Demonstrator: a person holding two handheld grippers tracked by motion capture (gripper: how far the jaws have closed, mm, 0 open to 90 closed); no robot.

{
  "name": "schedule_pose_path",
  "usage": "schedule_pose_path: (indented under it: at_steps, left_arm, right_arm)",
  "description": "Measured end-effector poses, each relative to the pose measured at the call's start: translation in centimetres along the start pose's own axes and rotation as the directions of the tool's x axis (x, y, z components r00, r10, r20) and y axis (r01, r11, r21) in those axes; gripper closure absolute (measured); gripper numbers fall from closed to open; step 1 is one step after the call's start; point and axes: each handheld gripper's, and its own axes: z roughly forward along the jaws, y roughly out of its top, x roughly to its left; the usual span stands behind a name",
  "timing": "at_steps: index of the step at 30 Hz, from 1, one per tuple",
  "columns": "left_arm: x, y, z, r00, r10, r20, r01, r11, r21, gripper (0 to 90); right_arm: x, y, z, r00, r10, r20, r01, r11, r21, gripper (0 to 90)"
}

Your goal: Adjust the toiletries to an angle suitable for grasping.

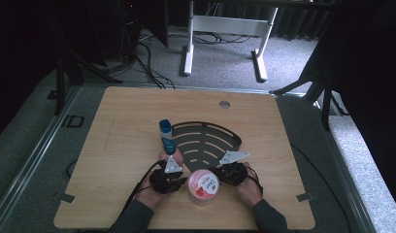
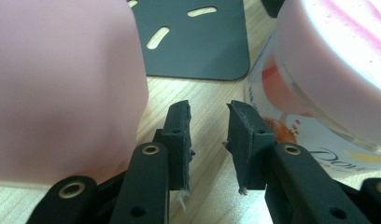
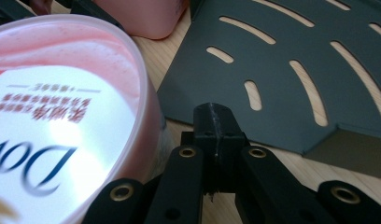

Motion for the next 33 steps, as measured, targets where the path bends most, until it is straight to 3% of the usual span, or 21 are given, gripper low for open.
schedule_pose_path:
  at_steps: [18,33]
  left_arm:
    - [0.1,-0.2,0.3,1.0,0.002,0.0,-0.002,0.9997,0.023,65.6]
    - [0.0,-0.3,0.5,1.0,0.006,0.001,-0.006,0.9994,0.033,64.6]
  right_arm:
    - [-1.0,0.4,2.1,0.9988,0.045,0.02,-0.045,0.999,0.014,90.0]
    - [-1.7,0.7,2.6,0.9972,0.072,0.023,-0.072,0.997,-0.001,90.0]
